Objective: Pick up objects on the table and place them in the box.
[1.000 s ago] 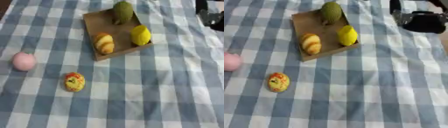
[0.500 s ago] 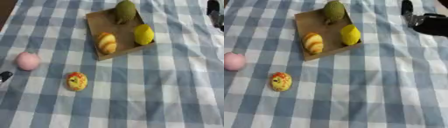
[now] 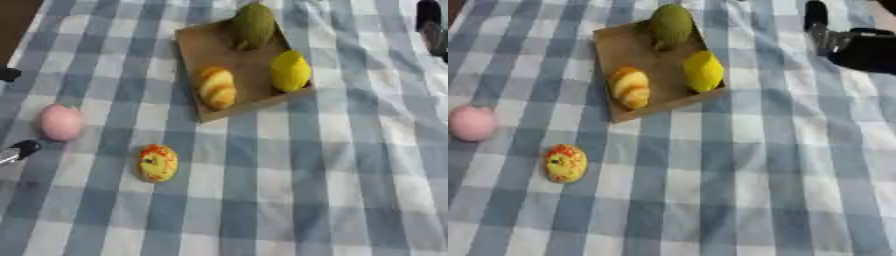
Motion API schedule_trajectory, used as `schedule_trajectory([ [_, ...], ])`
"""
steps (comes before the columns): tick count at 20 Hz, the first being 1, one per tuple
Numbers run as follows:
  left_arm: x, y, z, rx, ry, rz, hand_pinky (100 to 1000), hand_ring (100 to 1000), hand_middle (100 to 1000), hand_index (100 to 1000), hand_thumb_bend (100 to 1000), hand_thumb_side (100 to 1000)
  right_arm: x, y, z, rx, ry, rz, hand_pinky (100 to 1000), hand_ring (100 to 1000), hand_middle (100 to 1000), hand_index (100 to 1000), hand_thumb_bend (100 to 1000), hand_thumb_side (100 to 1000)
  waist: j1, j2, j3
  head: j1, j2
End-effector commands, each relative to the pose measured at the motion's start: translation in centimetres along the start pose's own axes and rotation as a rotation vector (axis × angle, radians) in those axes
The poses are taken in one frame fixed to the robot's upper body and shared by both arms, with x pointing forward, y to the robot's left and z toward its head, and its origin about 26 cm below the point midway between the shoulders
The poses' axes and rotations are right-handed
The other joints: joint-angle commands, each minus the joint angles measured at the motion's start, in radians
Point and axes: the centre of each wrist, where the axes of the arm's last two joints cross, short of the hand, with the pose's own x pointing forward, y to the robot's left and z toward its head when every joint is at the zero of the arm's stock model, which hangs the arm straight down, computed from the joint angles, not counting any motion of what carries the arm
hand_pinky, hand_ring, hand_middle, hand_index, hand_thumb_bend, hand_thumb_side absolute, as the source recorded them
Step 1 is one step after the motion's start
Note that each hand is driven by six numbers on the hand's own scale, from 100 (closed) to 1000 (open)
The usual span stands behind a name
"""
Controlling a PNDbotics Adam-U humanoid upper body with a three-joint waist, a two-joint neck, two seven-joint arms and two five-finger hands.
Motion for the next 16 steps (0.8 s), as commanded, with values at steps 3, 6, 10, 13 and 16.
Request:
schedule_trajectory([
  [3, -0.3, 2.1, -0.5, -0.047, 0.004, -0.064, 941, 880, 811, 948, 431, 458, 0.2, -0.9, -0.1, -0.013, -0.014, 0.019, 744, 762, 810, 833, 100, 479, 0.007, -0.026, 0.0, 0.005, 0.002],
  [6, -0.7, 2.4, -0.8, -0.093, -0.017, -0.061, 944, 881, 810, 934, 421, 436, 0.2, -0.9, -0.1, -0.013, -0.013, 0.021, 742, 760, 808, 832, 100, 487, 0.014, -0.024, 0.002, 0.003, 0.0],
  [10, -1.1, 3.0, -1.3, -0.143, -0.024, -0.087, 946, 878, 809, 911, 391, 378, 0.3, -0.9, -0.1, -0.013, -0.015, 0.02, 740, 758, 807, 832, 100, 512, 0.021, -0.023, 0.001, 0.002, -0.002],
  [13, -1.4, 3.1, -1.7, -0.184, -0.015, -0.104, 946, 878, 809, 905, 381, 359, 0.3, -0.9, -0.2, -0.015, -0.016, 0.017, 739, 757, 807, 832, 100, 517, 0.024, -0.022, -0.002, 0.003, -0.003],
  [16, -1.5, 3.2, -2.1, -0.226, -0.018, -0.107, 947, 877, 808, 910, 376, 353, 0.3, -0.9, -0.2, -0.019, -0.015, 0.014, 737, 755, 806, 831, 100, 522, 0.027, -0.02, -0.006, 0.003, -0.003],
])
